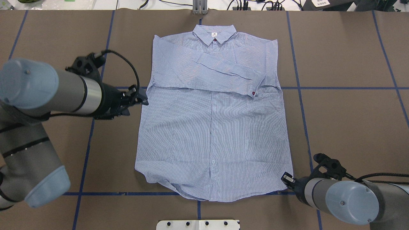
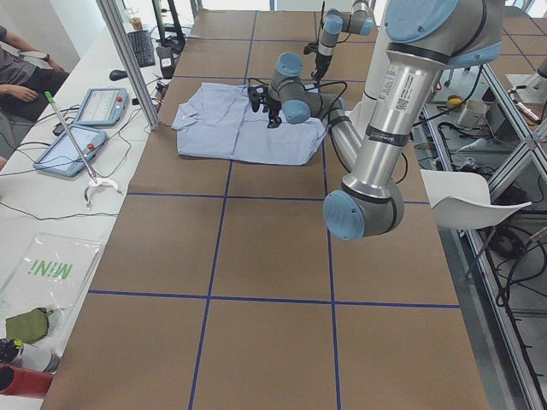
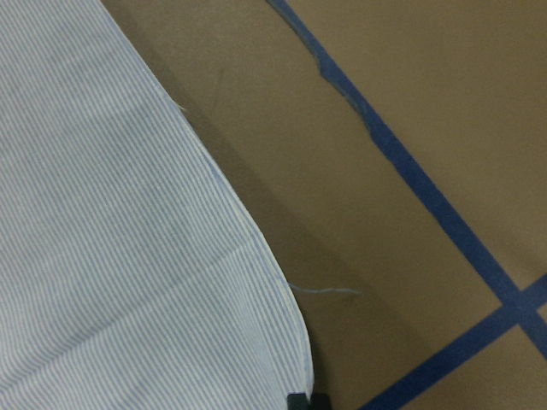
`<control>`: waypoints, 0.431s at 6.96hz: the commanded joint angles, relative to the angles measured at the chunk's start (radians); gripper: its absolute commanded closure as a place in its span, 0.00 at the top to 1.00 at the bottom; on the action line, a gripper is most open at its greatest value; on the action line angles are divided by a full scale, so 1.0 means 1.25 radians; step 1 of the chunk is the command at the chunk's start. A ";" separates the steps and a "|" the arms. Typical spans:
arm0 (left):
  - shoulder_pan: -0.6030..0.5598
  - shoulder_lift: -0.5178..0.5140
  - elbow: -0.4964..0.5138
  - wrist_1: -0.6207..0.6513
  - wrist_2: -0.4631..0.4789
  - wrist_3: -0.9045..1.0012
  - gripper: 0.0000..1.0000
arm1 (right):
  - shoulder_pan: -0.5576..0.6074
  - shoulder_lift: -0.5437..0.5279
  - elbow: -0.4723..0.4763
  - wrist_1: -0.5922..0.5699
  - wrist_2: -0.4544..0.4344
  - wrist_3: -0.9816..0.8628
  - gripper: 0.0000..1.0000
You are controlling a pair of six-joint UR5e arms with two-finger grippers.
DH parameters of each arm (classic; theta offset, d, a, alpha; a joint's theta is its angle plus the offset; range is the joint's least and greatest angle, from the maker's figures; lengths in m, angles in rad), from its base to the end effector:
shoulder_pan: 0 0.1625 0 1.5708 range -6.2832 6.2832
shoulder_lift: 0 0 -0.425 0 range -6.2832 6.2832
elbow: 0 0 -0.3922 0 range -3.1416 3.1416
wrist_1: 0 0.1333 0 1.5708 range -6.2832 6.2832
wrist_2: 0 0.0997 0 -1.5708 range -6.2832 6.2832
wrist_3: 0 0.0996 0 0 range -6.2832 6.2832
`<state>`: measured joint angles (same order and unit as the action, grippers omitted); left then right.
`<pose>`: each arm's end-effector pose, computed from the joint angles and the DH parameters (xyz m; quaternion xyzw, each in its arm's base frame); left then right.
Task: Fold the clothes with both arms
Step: 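Move the right gripper to the hem corner while the left gripper moves down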
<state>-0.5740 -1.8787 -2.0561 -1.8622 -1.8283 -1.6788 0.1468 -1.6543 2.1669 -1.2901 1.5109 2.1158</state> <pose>0.3912 -0.3815 0.2449 0.0112 0.5234 -0.2216 0.8227 -0.4220 -0.2032 0.3924 -0.0493 -0.3840 0.3235 0.8634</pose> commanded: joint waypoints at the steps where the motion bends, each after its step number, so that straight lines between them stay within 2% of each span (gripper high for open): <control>1: 0.144 0.079 -0.015 -0.001 0.061 -0.130 0.72 | 0.005 -0.004 0.012 0.000 0.004 0.000 0.00; 2: 0.195 0.081 -0.008 0.000 0.096 -0.181 0.71 | 0.008 -0.007 0.012 0.000 0.004 -0.002 0.00; 3: 0.231 0.078 -0.004 0.000 0.100 -0.213 0.70 | 0.009 -0.007 0.010 0.000 0.003 -0.003 0.00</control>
<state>-0.3501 -1.7842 -2.0672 -1.8626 -1.7232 -1.8855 0.1555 -1.6613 2.1800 -1.2901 1.5149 2.1139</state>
